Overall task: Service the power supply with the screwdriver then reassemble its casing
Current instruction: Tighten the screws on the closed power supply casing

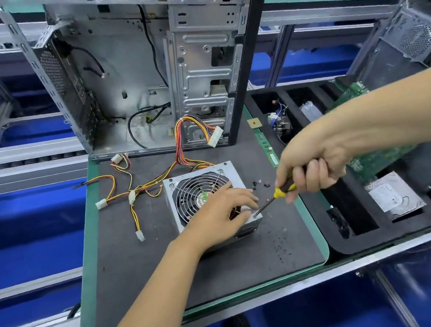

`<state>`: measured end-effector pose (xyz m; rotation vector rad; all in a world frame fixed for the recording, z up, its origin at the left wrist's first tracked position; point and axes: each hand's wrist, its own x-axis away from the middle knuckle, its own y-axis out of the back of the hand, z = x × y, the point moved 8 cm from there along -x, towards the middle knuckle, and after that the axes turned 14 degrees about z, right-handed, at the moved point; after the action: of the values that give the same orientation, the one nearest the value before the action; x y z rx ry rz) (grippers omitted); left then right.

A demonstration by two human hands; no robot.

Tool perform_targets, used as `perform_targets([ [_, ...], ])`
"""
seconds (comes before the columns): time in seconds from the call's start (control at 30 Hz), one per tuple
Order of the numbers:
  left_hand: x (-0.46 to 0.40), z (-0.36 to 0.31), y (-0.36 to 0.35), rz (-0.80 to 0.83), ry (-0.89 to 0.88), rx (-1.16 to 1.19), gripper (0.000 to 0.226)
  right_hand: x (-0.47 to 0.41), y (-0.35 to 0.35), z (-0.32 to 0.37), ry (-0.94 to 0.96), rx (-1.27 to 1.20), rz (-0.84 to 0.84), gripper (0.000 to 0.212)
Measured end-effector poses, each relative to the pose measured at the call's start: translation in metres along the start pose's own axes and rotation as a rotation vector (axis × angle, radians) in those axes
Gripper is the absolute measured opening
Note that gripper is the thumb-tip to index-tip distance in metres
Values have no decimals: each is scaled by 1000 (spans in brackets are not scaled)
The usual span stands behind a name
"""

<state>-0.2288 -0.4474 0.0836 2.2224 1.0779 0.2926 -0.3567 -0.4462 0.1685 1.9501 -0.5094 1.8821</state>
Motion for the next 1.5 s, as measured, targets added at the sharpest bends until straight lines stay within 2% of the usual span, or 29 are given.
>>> perform_targets([
  [0.03, -1, 0, 0, 4, -1, -14, 14, 1, 0, 0, -3, -74, 51, 39],
  [0.1, -1, -2, 0, 23, 1, -24, 19, 2, 1, 2, -11, -39, 77, 39],
  [0.17, -1, -5, 0, 25, -8, -54, 21, 6, 3, 11, 6, 259, -16, 33],
  [0.23, -1, -6, 1, 8, 0, -87, 19, 13, 0, 34, 120, 802, -226, 28],
  [0.33, 0, -8, 2, -9, 12, -107, 17, 36, -46, 65, 358, 1899, -667, 16],
  [0.37, 0, -9, 2, -4, 13, -105, 17, 39, -64, 63, 388, 2237, -757, 15],
  [0.4, 0, -9, 2, 2, 11, -102, 18, 39, -76, 58, 395, 2469, -784, 17],
  [0.47, -1, -9, 2, 8, 10, -107, 23, 40, -80, 53, 293, 2633, -772, 16],
  [0.53, -1, -6, 1, 4, 25, -106, 31, 36, -77, 57, 341, 2492, -739, 29],
  [0.57, 0, -4, 1, 0, 28, -101, 33, 34, -71, 64, 329, 2295, -717, 31],
  [0.67, 0, -5, 3, -27, 39, -32, 31, 30, -29, 83, 250, 1468, -676, 36],
  [0.8, -1, -11, 14, -132, 9, 142, 20, 5, 16, 43, -41, 399, -242, 31],
  [0.87, -3, -10, 12, -105, 31, 97, 15, 0, 14, 29, -83, 193, -115, 34],
  [0.93, -3, -9, 11, -106, 48, 99, 18, 0, 12, 29, -62, 213, -103, 34],
  [1.0, -4, -9, 11, -120, 54, 145, 14, 6, 10, 42, 44, 508, -232, 30],
  [1.07, -3, -9, 11, -126, 56, 128, 11, 19, -3, 65, 192, 1107, -453, 27],
  [1.17, 1, -10, 11, -135, 54, 90, 9, 47, -54, 75, 383, 2283, -857, 8],
  [1.2, 2, -9, 11, -134, 57, 92, 8, 52, -63, 70, 320, 2551, -925, 8],
  [1.23, 3, -9, 11, -127, 57, 109, 8, 55, -66, 65, 262, 2693, -920, 12],
  [1.27, 3, -9, 12, -120, 57, 142, 6, 52, -65, 62, 208, 2733, -868, 13],
  [1.33, 3, -6, 12, -114, 69, 230, 4, 39, -63, 58, 195, 2596, -736, 8],
  [1.37, 4, -4, 13, -119, 73, 264, 3, 36, -59, 62, 206, 2392, -736, 9],
  [1.43, 4, -2, 13, -134, 68, 313, 6, 33, -31, 61, 141, 1712, -701, 27],
  [1.5, 3, -2, 11, -134, 71, 342, 10, 17, -3, 36, 80, 848, -457, 32],
])
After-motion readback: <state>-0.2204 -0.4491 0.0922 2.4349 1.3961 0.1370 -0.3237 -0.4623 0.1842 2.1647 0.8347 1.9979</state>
